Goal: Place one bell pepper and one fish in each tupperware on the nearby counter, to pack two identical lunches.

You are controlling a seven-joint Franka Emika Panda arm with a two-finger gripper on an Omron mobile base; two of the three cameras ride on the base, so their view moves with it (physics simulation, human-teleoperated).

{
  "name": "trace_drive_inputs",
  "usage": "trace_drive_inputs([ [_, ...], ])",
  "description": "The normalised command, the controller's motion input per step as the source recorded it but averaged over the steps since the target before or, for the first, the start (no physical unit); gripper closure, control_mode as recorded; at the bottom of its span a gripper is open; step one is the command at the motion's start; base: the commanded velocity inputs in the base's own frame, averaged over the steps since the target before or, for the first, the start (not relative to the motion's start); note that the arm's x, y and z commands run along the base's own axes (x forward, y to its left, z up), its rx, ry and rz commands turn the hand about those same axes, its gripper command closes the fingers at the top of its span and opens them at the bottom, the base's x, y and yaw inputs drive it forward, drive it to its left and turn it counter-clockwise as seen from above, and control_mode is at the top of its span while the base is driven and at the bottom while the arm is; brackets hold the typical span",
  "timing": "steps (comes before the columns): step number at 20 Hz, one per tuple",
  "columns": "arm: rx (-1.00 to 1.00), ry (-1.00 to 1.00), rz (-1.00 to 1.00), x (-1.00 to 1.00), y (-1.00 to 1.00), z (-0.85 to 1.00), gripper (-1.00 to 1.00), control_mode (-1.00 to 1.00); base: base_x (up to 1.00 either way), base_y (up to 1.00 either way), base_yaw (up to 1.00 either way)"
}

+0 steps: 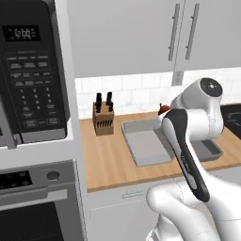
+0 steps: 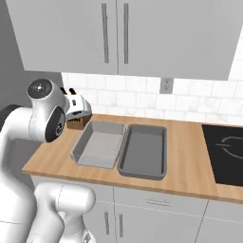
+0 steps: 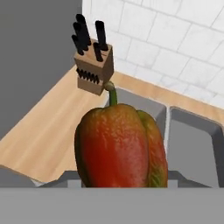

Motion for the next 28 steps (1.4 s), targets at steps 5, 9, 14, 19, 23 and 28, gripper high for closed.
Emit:
trace_drive_inputs([
  [5, 0.00, 0.07, 0.09, 0.07, -0.13, -0.42, 1.00, -1.00, 0.05, -0.18, 0.09],
  [9, 0.00, 0.07, 0.12, 0.29, -0.01, -0.80, 1.00, -1.00, 0.00, 0.00, 0.00],
  [14, -0.02, 0.11, 0.01, 0.57, 0.16, -0.79, 1.00, -1.00, 0.00, 0.00, 0.00],
  [19, 0.13, 0.10, 0.00, 0.59, 0.08, -0.44, 1.00, -1.00, 0.00, 0.00, 0.00],
  [23, 0.08, 0.08, 0.00, 0.41, 0.00, -0.11, 1.00, -1.00, 0.00, 0.00, 0.00],
  [28, 0.00, 0.03, 0.00, 0.29, -0.02, -0.15, 1.00, -1.00, 0.00, 0.00, 0.00],
])
